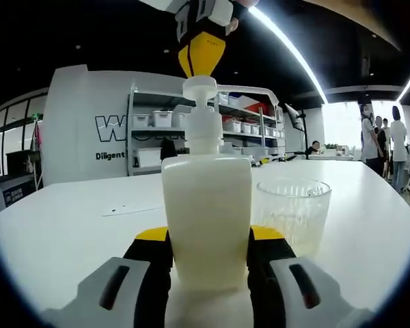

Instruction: Hold the bottle steady, press the pump all the way down and release, and repeat the specified number of times to dispense into the cup

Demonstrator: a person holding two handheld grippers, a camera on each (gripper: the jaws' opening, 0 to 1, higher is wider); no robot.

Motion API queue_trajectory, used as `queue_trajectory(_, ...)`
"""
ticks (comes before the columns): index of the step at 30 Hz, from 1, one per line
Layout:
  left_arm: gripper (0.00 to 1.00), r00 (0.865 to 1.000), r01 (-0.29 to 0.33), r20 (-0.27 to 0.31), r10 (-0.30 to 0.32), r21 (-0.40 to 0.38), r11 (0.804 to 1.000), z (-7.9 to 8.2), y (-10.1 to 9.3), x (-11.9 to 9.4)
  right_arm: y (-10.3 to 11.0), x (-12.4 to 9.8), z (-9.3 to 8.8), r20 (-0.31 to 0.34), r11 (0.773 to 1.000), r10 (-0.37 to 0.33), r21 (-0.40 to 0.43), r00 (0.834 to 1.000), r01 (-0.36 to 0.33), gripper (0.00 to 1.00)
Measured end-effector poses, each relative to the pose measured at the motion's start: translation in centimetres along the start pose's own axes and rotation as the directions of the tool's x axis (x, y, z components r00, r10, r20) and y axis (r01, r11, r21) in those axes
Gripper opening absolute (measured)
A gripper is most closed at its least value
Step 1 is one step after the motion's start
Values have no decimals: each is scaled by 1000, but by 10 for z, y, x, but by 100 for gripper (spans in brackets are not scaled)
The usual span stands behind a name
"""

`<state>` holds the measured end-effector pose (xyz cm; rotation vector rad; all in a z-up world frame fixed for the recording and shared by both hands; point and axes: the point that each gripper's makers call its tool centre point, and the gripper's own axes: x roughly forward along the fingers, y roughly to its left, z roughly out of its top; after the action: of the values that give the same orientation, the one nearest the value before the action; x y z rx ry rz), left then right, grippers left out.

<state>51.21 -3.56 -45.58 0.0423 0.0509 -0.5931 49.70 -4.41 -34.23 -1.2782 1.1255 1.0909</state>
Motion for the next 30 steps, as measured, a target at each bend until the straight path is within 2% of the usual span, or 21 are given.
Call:
queue_trajectory(12, 41, 1000, 6, -4, -6, -6, 1000, -1, -3, -1, 1, 1, 0, -32, 1000, -8, -1, 999, 8, 0)
queue_trajectory(30, 41, 1000, 9, -5, -9, -8, 1000, -2, -5, -4, 1, 2, 0, -17, 1000, -5, 6, 1000, 5, 0)
